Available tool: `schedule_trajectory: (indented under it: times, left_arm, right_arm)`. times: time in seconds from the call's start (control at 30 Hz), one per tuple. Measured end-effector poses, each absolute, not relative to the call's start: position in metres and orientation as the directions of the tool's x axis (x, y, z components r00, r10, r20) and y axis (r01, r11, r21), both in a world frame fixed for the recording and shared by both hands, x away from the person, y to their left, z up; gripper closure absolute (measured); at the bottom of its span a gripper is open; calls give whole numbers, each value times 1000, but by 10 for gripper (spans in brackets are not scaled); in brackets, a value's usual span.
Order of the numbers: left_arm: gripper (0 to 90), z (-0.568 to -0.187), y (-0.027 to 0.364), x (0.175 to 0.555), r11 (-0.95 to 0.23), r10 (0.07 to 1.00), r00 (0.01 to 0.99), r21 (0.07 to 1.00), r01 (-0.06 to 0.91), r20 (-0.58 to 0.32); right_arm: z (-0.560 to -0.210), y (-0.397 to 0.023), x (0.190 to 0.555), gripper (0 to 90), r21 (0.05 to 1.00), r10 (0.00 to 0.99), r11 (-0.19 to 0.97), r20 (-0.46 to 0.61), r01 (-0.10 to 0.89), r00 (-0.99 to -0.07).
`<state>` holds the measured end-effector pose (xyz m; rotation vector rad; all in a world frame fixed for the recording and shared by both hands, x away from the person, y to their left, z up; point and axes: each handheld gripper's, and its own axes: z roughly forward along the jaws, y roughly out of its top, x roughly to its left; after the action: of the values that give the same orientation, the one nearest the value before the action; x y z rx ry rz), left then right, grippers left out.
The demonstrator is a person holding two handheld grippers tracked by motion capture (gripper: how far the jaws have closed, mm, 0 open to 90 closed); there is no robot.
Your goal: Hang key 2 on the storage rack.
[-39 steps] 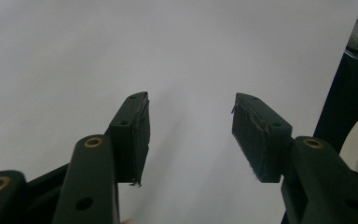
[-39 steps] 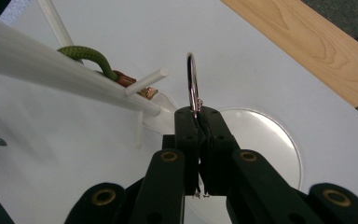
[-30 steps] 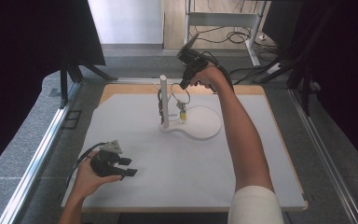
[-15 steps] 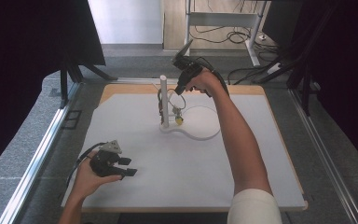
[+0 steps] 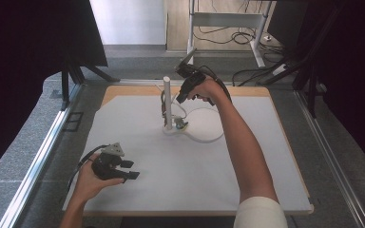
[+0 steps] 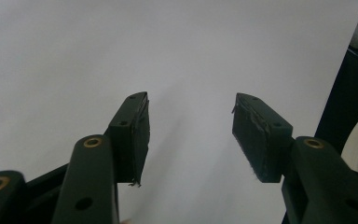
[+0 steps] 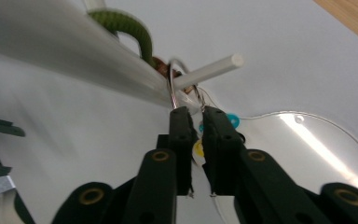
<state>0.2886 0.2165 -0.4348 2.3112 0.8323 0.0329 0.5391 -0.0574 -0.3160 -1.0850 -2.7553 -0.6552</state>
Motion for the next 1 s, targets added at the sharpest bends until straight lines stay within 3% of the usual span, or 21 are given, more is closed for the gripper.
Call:
schedule_trajectory:
  times: [0.43,1.0]
  left_arm:
    - [467,-435,216,288,-575,574,797,601,555,-187]
    - [466,-434,216,287,-565,583,789,601,565,-194]
  right_arm:
    - [-303,-85,523,716,404,627,633,234,661,-743]
    - [-307,-148,463,625,515,615,598,196,614,-764]
